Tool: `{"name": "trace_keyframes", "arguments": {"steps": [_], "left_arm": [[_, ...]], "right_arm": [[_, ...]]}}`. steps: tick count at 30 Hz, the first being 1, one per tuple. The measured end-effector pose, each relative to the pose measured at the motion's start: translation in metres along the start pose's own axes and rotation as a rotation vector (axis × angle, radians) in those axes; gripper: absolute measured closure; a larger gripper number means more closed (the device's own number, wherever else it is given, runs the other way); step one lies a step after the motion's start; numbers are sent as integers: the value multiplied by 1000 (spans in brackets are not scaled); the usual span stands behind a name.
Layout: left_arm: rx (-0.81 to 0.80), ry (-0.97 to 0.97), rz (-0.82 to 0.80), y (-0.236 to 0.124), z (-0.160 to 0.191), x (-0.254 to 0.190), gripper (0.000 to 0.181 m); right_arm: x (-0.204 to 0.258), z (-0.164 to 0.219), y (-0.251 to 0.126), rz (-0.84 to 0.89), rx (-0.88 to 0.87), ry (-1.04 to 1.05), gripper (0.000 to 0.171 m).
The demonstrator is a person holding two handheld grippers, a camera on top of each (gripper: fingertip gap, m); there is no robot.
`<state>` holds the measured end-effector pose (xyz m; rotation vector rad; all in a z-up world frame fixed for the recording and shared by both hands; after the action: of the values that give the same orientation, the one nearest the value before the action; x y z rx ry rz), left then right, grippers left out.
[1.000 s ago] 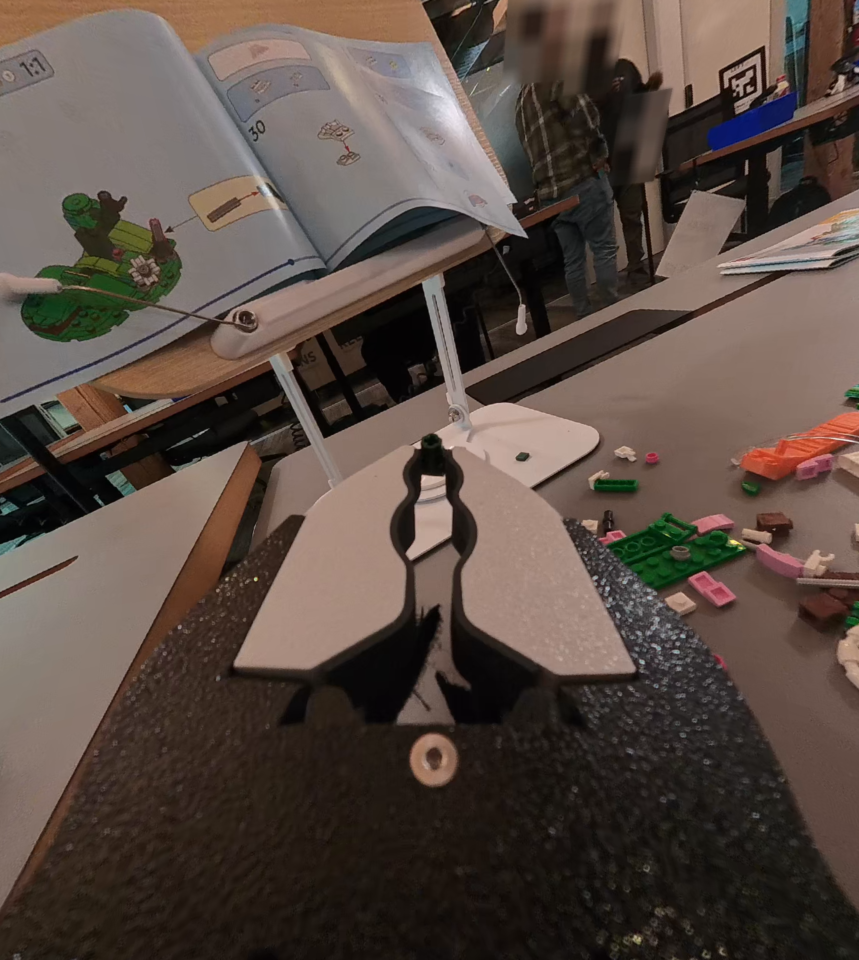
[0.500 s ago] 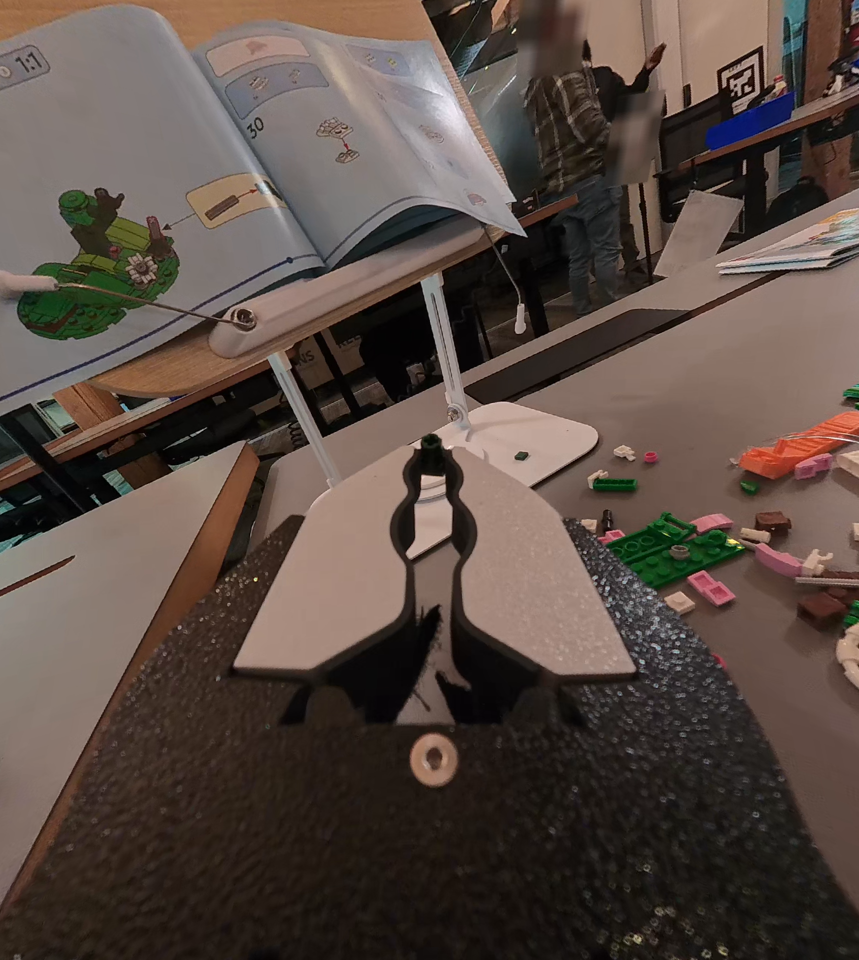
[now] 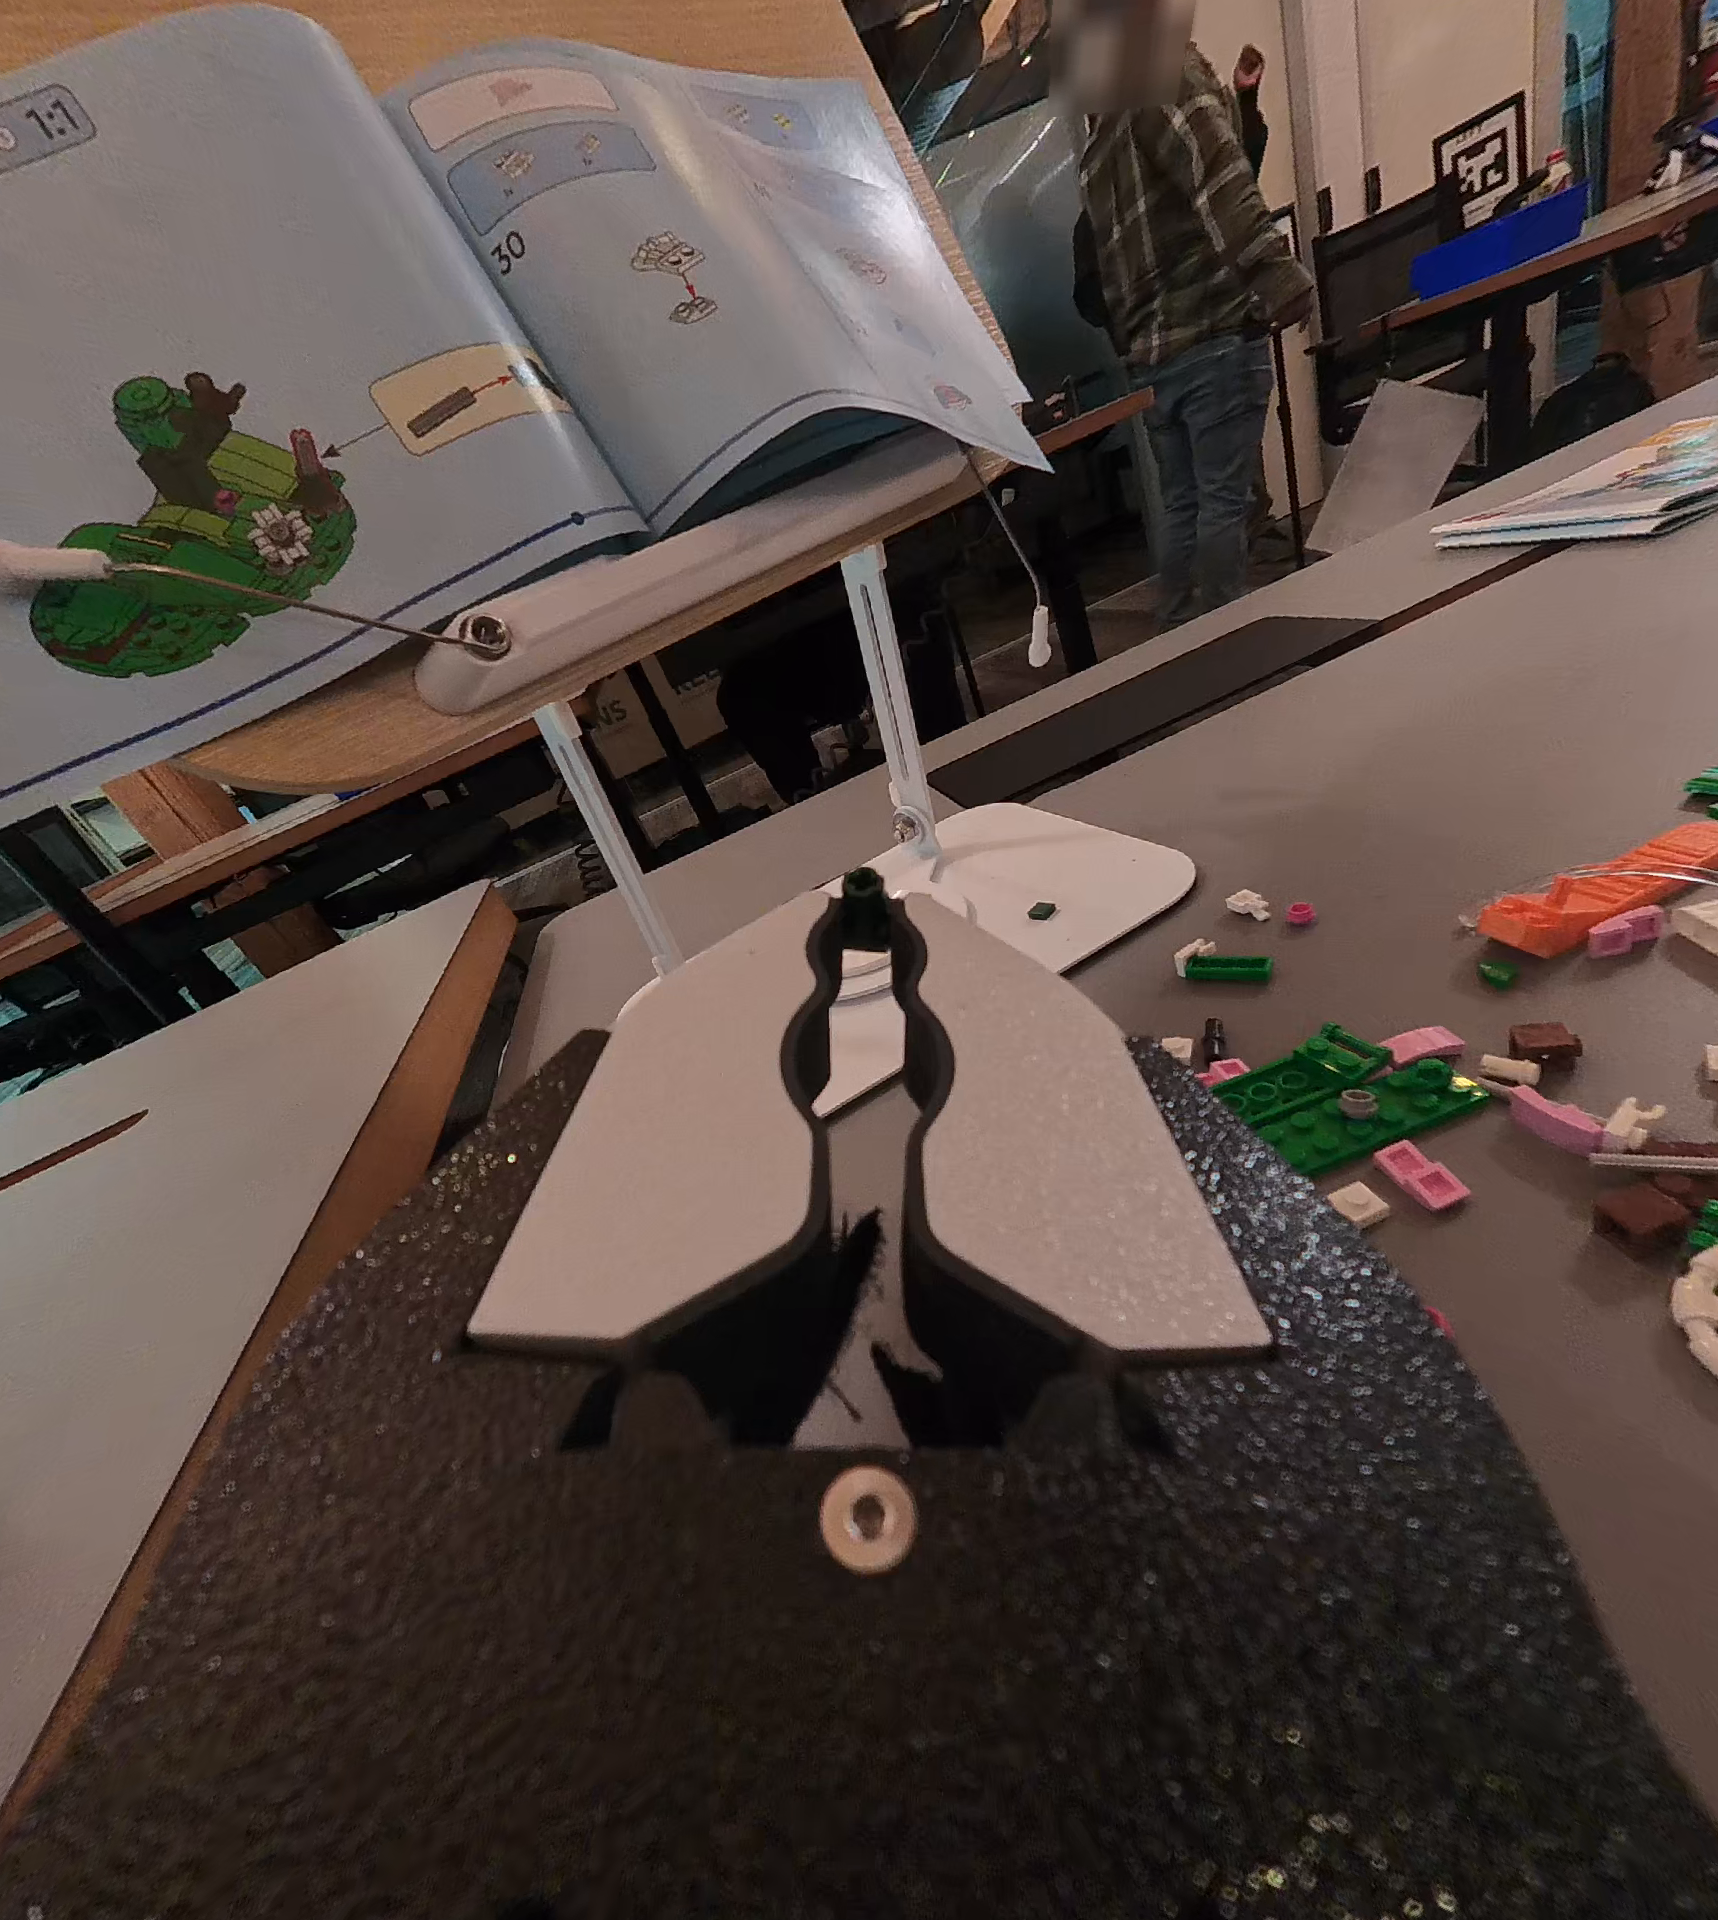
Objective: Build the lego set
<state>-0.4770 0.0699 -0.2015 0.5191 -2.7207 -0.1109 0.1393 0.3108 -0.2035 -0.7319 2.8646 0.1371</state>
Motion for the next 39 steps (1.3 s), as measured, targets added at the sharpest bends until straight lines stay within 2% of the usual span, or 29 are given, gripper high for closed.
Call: {"name": "trace_keyframes", "arguments": {"steps": [14,17,21,24,28,31,35,39], "left_arm": [[1,0,2,0,0,0,173],[0,2,0,0,0,0,173],[-38,71,-10,-3,-4,-4,173],[-144,143,6,-9,-12,-10,173],[-242,231,-8,-17,-21,-16,173],[-268,274,4,-18,-23,-22,174],[-267,304,45,-17,-24,-28,173],[-271,343,58,-18,-24,-32,174]], "right_arm": [[0,0,1,-9,3,-7,159],[14,-27,-5,-61,-90,-126,162],[87,-81,6,-396,-105,-189,163],[154,-101,28,-682,-40,-218,163],[244,-108,46,-1135,74,-100,163],[299,-100,53,-1357,208,-83,162],[355,-90,62,-1560,402,-52,159],[399,-85,77,-1633,559,-154,164]]}}
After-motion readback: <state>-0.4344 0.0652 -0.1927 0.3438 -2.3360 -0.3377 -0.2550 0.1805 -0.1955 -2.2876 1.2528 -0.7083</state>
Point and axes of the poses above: each gripper's, where its closed fingertips meet, y out along the fingers, z out of its underside, x = y × z across the jaws, the point moved 9 cm from there along -y, back along the fingers, and after that the axes turned 14 degrees about -z, right-handed, at the moved point
